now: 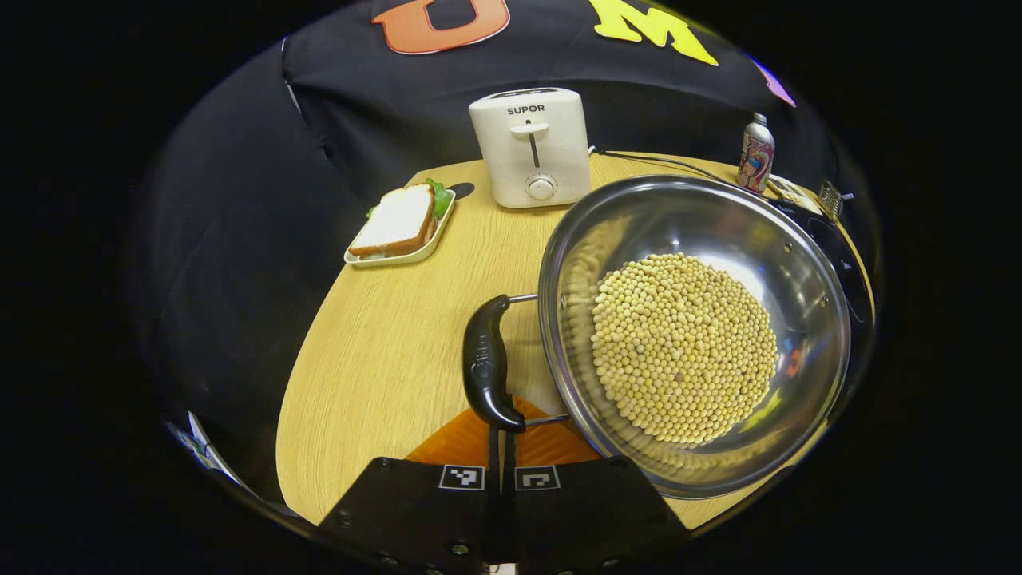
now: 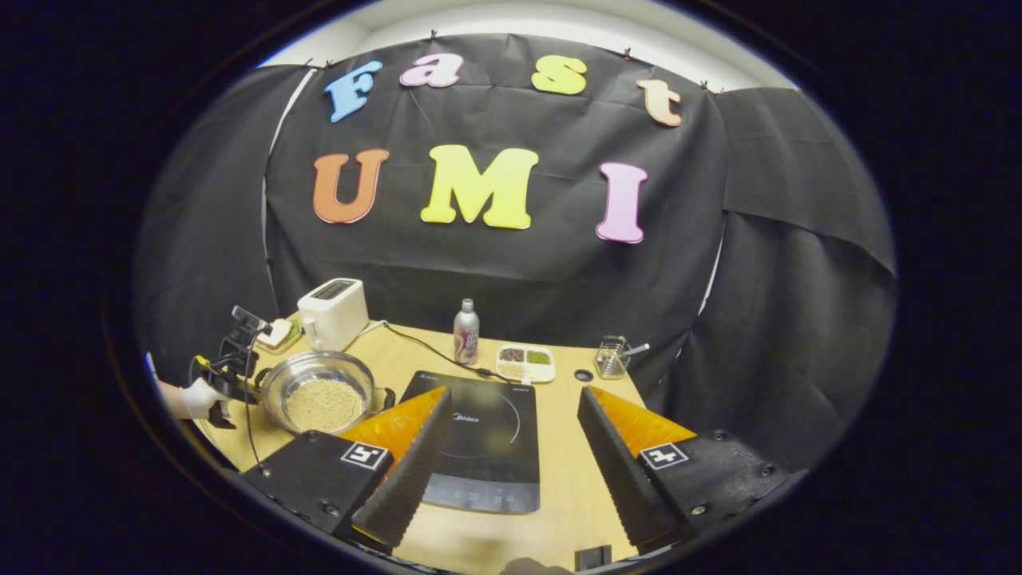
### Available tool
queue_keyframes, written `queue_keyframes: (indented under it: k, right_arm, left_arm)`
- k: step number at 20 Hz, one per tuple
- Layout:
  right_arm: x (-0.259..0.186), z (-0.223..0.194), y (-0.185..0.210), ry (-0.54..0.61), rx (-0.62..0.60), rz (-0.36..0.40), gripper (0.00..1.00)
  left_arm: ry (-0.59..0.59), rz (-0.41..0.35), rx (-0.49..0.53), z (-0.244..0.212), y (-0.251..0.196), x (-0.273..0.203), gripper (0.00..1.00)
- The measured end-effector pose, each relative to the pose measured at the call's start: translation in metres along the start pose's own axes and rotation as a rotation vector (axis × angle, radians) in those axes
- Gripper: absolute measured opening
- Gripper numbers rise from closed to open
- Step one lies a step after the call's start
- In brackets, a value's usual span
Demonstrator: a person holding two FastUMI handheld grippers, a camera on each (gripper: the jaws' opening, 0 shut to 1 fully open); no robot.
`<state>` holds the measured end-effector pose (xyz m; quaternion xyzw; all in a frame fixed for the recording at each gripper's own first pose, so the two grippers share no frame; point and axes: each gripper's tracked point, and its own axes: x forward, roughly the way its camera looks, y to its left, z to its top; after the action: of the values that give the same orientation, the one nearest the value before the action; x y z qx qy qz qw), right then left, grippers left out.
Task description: First push the handle of the pot to place it horizontally, then grasp the pot with both hands and set it on the induction cooktop.
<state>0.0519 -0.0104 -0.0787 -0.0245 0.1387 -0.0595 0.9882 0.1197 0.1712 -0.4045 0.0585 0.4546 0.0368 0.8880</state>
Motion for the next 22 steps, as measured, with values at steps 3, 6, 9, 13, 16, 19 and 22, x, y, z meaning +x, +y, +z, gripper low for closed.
queue_keyframes:
  k: [3, 6, 9, 13, 16, 19, 22]
  right_arm:
    - [0.000, -0.001, 0.002, 0.004, -0.003, 0.000, 0.97]
    - [0.002, -0.004, 0.009, 0.014, -0.013, 0.006, 0.99]
    - [0.004, -0.006, 0.017, 0.027, -0.022, 0.016, 0.97]
    - [0.007, -0.004, 0.030, 0.032, -0.033, 0.031, 0.99]
    - [0.010, -0.004, 0.039, 0.040, -0.025, 0.046, 0.99]
    - [0.017, -0.003, 0.046, 0.045, -0.021, 0.059, 0.98]
    - [0.023, -0.006, 0.059, 0.049, -0.022, 0.089, 0.97]
  left_arm:
    - [0.003, 0.002, -0.016, 0.004, 0.005, 0.007, 0.00]
    - [0.000, 0.001, -0.018, 0.011, 0.009, 0.013, 0.00]
    - [-0.005, 0.003, -0.016, 0.017, 0.014, 0.018, 0.00]
    - [0.004, 0.007, -0.005, 0.021, 0.021, 0.028, 0.00]
    - [-0.002, 0.003, -0.003, 0.022, 0.020, 0.025, 0.00]
    - [-0.017, -0.010, 0.013, 0.022, 0.021, 0.015, 0.10]
    - [-0.071, -0.005, 0.053, 0.026, 0.030, -0.004, 0.11]
